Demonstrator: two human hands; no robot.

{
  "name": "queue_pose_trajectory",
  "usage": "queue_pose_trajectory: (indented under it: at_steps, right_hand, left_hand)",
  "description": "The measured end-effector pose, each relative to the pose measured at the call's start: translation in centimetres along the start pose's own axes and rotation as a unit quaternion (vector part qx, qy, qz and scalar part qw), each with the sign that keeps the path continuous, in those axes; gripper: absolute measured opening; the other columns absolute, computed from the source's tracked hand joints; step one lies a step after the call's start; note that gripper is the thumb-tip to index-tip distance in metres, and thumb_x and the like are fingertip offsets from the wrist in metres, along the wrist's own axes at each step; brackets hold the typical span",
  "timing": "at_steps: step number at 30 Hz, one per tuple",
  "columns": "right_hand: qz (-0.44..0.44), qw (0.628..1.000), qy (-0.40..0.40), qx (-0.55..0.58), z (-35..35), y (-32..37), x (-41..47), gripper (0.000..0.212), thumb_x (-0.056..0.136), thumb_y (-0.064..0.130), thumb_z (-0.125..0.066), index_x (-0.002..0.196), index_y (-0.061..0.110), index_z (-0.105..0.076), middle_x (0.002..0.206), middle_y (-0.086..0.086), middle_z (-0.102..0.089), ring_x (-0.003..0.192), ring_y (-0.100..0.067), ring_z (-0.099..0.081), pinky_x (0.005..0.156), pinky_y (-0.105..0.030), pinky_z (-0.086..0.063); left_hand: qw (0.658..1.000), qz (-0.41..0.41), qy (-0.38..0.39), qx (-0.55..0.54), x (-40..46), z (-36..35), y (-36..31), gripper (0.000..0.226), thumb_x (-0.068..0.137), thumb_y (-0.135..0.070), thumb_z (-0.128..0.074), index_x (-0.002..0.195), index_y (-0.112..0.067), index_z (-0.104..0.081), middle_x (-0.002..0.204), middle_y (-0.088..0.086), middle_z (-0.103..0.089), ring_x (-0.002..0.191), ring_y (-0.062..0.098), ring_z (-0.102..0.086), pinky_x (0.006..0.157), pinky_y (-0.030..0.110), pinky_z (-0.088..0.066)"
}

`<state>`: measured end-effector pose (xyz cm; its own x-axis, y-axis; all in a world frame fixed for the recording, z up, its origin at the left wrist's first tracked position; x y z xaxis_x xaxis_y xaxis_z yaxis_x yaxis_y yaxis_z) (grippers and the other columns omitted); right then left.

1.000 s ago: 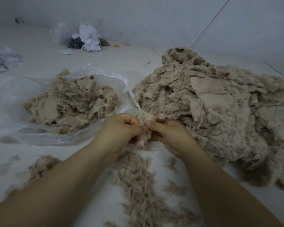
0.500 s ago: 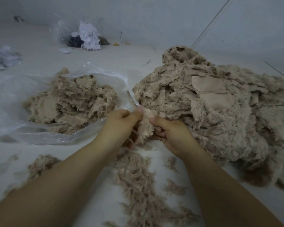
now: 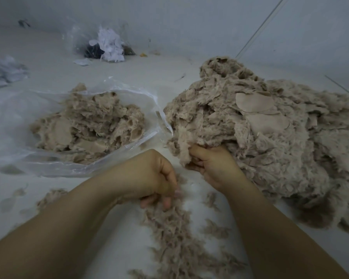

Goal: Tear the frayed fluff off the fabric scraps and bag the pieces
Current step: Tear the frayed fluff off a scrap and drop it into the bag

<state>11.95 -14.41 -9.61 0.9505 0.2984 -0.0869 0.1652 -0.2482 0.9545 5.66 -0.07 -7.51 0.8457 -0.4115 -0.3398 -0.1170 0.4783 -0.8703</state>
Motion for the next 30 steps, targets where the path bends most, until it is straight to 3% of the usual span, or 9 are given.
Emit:
queue_pose_trajectory:
  at_steps: [3,7,12,17,18,21,23,27,30]
  right_hand:
    - [-0.015,1.000,0.023,-0.013,-0.2,-0.3,0.0,0.053,0.091,0.001,-0.060,0.042,0.020,-0.057,0.041,0.007,-0.048,0.039,-0.004,-0.051,0.052,-0.020,-0.051]
    - [-0.009,0.998,0.034,-0.046,-0.1,-0.2,0.0,0.043,0.086,0.003,-0.067,0.046,0.019,-0.062,0.045,0.003,-0.053,0.040,-0.003,-0.049,0.048,-0.016,-0.045]
    - [0.002,0.998,0.023,-0.053,0.1,-0.2,0.1,0.042,0.089,-0.002,-0.061,0.050,0.015,-0.059,0.044,0.003,-0.048,0.041,-0.005,-0.042,0.051,-0.017,-0.041]
    - [-0.015,1.000,0.001,-0.004,0.3,-0.2,0.1,0.026,0.092,0.006,-0.061,0.068,0.007,-0.072,0.051,-0.001,-0.039,0.046,-0.010,-0.038,0.067,-0.030,-0.057]
    - [-0.017,1.000,0.004,-0.004,0.3,-0.2,0.1,0.026,0.092,0.007,-0.061,0.069,0.006,-0.071,0.051,-0.001,-0.039,0.045,-0.009,-0.037,0.066,-0.030,-0.057]
    - [-0.034,0.999,0.011,0.007,0.3,-0.2,0.1,0.032,0.091,0.007,-0.054,0.062,0.009,-0.066,0.050,0.000,-0.035,0.043,-0.009,-0.034,0.060,-0.027,-0.054]
    - [-0.041,0.999,0.017,0.014,0.3,-0.2,0.1,0.040,0.090,0.006,-0.047,0.055,0.014,-0.064,0.048,0.002,-0.035,0.042,-0.007,-0.035,0.057,-0.026,-0.053]
    - [-0.043,0.998,0.021,0.027,0.3,-0.2,0.1,0.049,0.090,0.004,-0.039,0.049,0.018,-0.063,0.045,0.005,-0.037,0.040,-0.005,-0.039,0.053,-0.024,-0.052]
    - [-0.037,0.998,0.028,0.044,0.3,-0.1,0.1,0.046,0.093,0.008,-0.040,0.055,0.017,-0.064,0.046,0.005,-0.041,0.041,-0.004,-0.042,0.053,-0.025,-0.052]
  left_hand:
    - [0.993,0.001,-0.104,0.050,-0.3,0.9,-0.7,0.037,0.057,-0.035,-0.093,0.081,-0.016,-0.072,0.069,0.002,-0.063,0.043,0.010,-0.050,0.040,0.021,-0.040]
    - [0.974,-0.006,-0.222,-0.037,0.7,1.8,-1.3,0.060,0.062,-0.063,-0.074,0.066,-0.004,-0.060,0.052,0.010,-0.047,0.038,0.016,-0.035,0.037,0.018,-0.028]
    - [0.975,-0.029,-0.203,-0.083,1.8,0.7,-1.0,0.043,0.094,-0.021,-0.065,0.051,-0.016,-0.063,0.043,0.006,-0.054,0.029,0.014,-0.037,0.034,0.015,-0.028]
    - [0.793,-0.161,-0.403,-0.428,1.5,5.7,-1.0,0.014,0.099,-0.006,-0.052,0.087,-0.004,-0.061,0.074,0.011,-0.067,0.051,0.020,-0.059,0.045,0.026,-0.047]
    - [0.796,-0.156,-0.395,-0.431,1.8,5.8,-1.2,0.005,0.097,-0.004,-0.056,0.093,-0.003,-0.060,0.078,0.013,-0.065,0.055,0.021,-0.060,0.047,0.028,-0.049]
    - [0.907,-0.090,-0.309,-0.272,3.4,3.7,-1.9,0.010,0.092,-0.007,-0.065,0.082,-0.006,-0.064,0.065,0.010,-0.062,0.047,0.019,-0.055,0.041,0.025,-0.042]
    - [0.947,-0.078,-0.266,-0.160,4.5,2.0,-2.7,0.021,0.089,-0.022,-0.072,0.078,-0.006,-0.066,0.055,0.003,-0.061,0.041,0.014,-0.052,0.038,0.020,-0.037]
    - [0.943,-0.089,-0.275,-0.164,6.2,1.1,-4.4,0.038,0.080,-0.031,-0.081,0.083,0.002,-0.064,0.053,0.007,-0.061,0.040,0.014,-0.056,0.041,0.019,-0.043]
    - [0.946,-0.101,-0.263,-0.163,6.9,0.8,-5.4,0.022,0.084,-0.017,-0.078,0.080,-0.001,-0.064,0.053,0.008,-0.062,0.040,0.024,-0.059,0.041,0.026,-0.049]
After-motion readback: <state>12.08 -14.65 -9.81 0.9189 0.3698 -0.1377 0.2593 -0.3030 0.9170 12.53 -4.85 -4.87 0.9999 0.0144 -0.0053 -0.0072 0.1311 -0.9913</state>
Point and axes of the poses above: each hand's wrist, its own x-axis towards the middle knuckle, its own z-axis out of the back of the hand, y = z × x, the point moved 5 cm from there along x, towards the middle knuckle
